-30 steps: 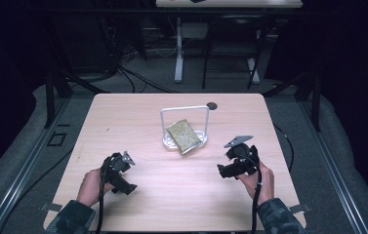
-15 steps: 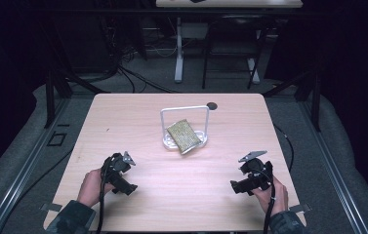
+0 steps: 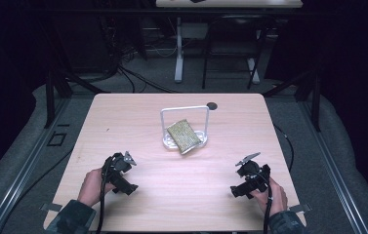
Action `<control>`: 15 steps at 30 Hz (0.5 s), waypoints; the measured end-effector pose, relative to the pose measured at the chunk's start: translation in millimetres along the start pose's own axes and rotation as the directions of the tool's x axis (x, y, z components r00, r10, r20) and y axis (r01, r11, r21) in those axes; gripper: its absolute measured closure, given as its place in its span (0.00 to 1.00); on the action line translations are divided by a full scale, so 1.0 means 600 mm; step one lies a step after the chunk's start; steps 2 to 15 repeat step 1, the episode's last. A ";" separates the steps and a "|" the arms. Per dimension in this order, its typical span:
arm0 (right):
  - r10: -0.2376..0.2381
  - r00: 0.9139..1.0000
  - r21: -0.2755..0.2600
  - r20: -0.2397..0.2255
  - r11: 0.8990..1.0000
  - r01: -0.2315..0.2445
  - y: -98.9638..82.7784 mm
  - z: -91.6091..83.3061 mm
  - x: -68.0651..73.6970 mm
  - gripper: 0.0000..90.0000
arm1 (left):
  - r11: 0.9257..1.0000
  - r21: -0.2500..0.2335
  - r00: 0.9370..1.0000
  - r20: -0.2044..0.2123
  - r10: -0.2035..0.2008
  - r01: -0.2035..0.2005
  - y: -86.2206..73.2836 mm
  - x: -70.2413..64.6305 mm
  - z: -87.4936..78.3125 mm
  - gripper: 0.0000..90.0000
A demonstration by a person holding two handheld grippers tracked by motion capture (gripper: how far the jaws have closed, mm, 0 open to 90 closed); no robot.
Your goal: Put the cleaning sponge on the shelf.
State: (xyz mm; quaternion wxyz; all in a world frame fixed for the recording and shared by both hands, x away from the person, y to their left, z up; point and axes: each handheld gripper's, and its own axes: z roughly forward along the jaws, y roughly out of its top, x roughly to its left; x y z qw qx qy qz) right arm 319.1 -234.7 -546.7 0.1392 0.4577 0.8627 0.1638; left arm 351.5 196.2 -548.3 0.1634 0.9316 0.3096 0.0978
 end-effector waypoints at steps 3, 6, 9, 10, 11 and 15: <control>0.005 1.000 0.006 0.003 1.000 -0.005 0.000 0.001 0.000 0.01 | 1.000 0.001 1.000 0.000 0.000 0.000 0.000 0.000 0.000 0.05; 0.005 1.000 0.006 0.003 1.000 -0.005 0.000 0.001 0.000 0.01 | 1.000 0.001 1.000 0.000 0.000 0.000 0.000 0.000 0.000 0.05; 0.005 1.000 0.006 0.003 1.000 -0.005 0.000 0.001 0.000 0.01 | 1.000 0.001 1.000 0.000 0.000 0.000 0.000 0.000 0.000 0.05; 0.005 1.000 0.006 0.003 1.000 -0.005 0.000 0.001 0.000 0.01 | 1.000 0.001 1.000 0.000 0.000 0.000 0.000 0.000 0.000 0.05; 0.005 1.000 0.006 0.003 1.000 -0.005 0.000 0.001 0.000 0.01 | 1.000 0.001 1.000 0.000 0.000 0.000 0.000 0.000 0.000 0.05; 0.005 1.000 0.006 0.003 1.000 -0.005 0.000 0.001 0.000 0.01 | 1.000 0.001 1.000 0.000 0.000 0.000 0.000 0.000 0.000 0.05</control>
